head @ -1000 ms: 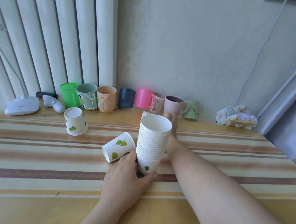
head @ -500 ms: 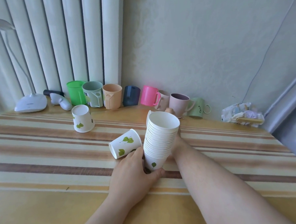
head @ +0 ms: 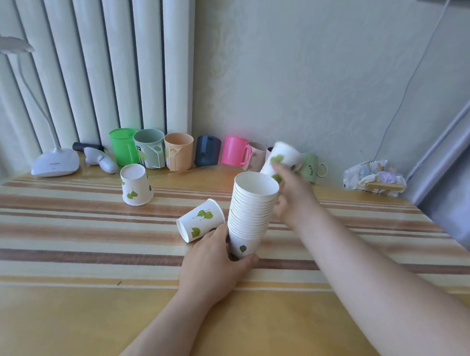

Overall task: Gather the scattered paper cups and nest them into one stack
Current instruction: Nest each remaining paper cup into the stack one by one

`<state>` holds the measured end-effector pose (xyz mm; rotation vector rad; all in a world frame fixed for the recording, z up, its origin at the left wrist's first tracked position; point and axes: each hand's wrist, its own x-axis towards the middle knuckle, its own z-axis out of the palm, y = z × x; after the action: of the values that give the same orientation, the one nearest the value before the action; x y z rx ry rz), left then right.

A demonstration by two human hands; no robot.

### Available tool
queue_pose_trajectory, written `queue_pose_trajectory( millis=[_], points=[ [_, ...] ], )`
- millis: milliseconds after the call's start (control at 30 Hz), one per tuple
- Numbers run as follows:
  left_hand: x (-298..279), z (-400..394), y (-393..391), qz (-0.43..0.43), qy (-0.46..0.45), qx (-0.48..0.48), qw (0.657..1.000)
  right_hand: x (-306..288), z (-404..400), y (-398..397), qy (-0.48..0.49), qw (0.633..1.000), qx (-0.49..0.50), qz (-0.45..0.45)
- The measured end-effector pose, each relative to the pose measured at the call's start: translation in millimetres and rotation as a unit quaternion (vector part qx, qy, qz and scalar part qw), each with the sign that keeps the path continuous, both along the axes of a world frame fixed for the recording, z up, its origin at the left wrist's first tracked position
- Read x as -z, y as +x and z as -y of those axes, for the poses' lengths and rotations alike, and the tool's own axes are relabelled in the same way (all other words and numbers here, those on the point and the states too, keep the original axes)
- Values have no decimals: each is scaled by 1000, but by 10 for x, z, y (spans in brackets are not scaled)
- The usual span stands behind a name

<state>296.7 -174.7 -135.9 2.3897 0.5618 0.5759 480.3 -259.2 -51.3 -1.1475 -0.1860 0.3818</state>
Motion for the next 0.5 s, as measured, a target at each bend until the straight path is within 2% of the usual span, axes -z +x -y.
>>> queue_pose_trajectory(
  millis=[67,133,200,300,400,500],
  points=[
    [19,-43,72,-6,-8,-4,1000,-251,174,-106,51,997,-55,-4],
    [-45,96,-125,-13,4,10,1000,-506,518,-528,70,991,-90,67],
    [-8,49,-92,-20,-7,16,1000,-575,484,-705,-9,985,-95,144],
    [-55,-11,-82,-26,-17,24,999,-510,438,-936,-143,955,-51,256],
    [-104,61,-174,-31,-10,32,999,-448,495,-1125,-200,944,-60,254],
    [-172,91,-229,-46,-19,42,998,-377,539,-1212,-213,937,-125,248]
  ],
)
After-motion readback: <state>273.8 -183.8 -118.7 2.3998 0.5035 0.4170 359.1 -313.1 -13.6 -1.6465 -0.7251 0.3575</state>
